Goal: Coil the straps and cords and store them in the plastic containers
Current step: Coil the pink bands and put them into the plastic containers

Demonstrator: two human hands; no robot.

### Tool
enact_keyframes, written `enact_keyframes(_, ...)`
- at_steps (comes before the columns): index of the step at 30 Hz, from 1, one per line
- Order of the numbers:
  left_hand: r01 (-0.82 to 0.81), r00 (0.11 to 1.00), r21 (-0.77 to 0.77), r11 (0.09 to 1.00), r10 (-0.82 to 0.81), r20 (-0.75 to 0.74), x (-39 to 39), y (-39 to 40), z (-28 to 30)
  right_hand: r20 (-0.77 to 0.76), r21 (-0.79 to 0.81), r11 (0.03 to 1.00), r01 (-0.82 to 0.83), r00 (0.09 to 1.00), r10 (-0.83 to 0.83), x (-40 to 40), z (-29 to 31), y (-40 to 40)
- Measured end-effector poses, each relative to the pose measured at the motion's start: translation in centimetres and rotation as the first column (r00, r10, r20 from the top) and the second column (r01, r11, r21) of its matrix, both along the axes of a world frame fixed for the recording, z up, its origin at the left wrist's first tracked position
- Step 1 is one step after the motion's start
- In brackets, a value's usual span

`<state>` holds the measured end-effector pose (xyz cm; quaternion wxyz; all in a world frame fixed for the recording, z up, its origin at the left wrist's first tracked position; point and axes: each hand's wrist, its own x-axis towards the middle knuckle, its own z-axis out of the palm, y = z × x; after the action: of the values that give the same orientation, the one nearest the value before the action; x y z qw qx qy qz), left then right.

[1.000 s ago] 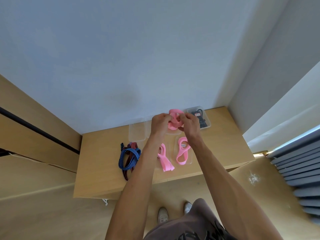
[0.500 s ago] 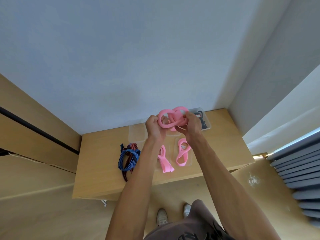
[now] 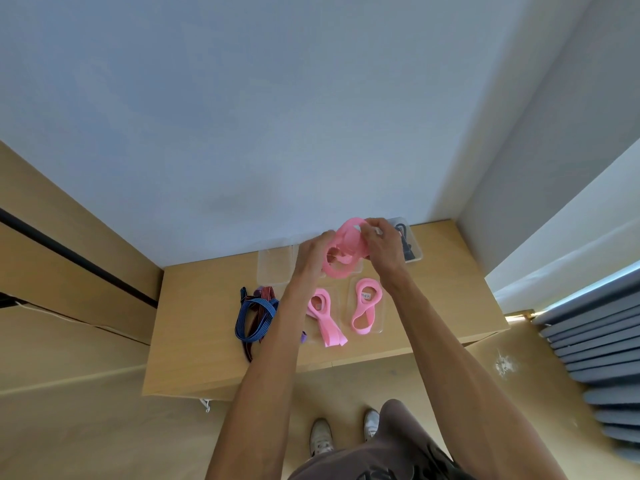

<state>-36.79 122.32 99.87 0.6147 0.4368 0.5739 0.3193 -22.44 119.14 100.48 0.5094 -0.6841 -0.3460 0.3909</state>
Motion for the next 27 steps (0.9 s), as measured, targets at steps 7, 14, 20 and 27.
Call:
enact_keyframes(7, 0.153, 0.985, 0.012, 0.988, -0.153, 0.083, -0.2, -0.5, -0.8, -0.069, -0.078, 0.991, 0.111, 0.991, -0.117, 1.4, -0.3, -0.1)
enact_keyframes(14, -0.089, 0.996, -0.08, 0.993, 0.09, 0.017, 3.3, -1.7, -2.2, -0.053, -0.073, 0.997, 0.036, 0.998, -0.04, 1.1, -1.4, -0.6)
enact_keyframes(20, -0.171, 0.985, -0.169, 0.971, 0.164, -0.054, 3.7, -3.2, -5.2, -0.042, -0.108, 0.993, -0.047, 0.998, 0.043, 0.4, -4.8, -2.6)
enact_keyframes(27, -0.065, 0.956, -0.136, 0.989, 0.023, -0.293, 1.7, 1.0, -7.6, 0.043, -0.236, 0.97, -0.066, 0.996, 0.079, -1.2, -6.9, 1.8)
